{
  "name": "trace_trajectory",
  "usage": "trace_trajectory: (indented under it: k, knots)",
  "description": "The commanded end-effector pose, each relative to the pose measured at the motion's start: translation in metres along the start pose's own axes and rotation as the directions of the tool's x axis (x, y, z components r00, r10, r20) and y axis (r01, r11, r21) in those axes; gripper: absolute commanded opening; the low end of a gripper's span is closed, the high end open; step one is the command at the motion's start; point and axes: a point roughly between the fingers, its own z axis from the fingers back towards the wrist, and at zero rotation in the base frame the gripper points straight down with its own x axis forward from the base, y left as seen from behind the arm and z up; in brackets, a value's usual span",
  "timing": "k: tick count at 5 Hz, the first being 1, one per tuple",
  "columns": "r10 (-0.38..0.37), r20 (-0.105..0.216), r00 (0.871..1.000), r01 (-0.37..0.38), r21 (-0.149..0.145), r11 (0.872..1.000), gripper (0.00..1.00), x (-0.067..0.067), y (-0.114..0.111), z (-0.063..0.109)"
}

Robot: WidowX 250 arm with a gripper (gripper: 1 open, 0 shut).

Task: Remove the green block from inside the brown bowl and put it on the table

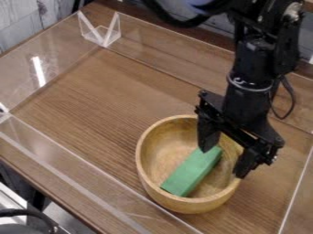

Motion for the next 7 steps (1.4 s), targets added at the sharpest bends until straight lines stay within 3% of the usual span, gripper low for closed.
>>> trace_trajectory:
  k: [1,3,7]
  knots:
    - [-0.020,0.072,0.997,0.020,-0.010,1.000,1.00,0.0037,0.0055,0.0165]
    - [-0.042,0.092,0.995,0.044,-0.020,0.999,1.00,0.0045,0.0129,0.0186]
    - [-0.076,0.100,0.992,0.082,-0.052,0.995,1.00,0.0047,0.0138,0.0153]
